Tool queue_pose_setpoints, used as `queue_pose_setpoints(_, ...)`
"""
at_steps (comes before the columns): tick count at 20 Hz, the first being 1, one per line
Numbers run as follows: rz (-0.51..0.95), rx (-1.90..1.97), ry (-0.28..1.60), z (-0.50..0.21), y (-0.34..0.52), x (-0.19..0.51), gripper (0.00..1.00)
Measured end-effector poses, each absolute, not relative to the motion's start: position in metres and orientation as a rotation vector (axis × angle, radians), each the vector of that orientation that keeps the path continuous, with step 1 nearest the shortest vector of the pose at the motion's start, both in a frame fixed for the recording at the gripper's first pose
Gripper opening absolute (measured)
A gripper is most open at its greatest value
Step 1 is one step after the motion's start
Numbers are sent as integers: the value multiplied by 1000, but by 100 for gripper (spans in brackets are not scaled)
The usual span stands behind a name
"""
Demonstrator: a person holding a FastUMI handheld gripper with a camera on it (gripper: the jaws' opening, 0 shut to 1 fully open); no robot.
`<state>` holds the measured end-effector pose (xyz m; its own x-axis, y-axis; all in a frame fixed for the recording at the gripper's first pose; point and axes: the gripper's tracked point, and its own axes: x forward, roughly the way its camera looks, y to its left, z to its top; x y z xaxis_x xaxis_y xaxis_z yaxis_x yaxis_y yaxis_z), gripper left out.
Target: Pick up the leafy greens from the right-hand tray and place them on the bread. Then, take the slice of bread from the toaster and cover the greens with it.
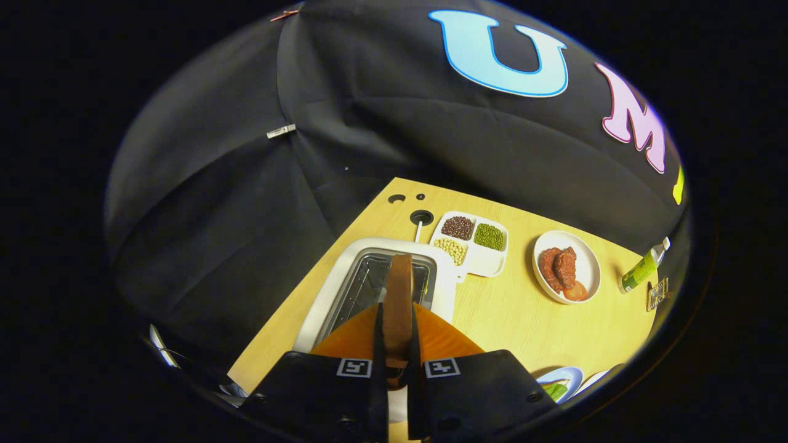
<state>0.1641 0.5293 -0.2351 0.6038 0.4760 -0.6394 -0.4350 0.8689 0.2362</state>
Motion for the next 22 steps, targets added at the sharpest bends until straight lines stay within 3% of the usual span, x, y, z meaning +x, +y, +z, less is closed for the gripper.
queue_pose_setpoints(6,546,155,647,-177,493,159,17)
queue_pose_setpoints(12,490,262,546,-124,401,157,16)
queue_pose_setpoints(22,351,248,566,-164,234,101,16)
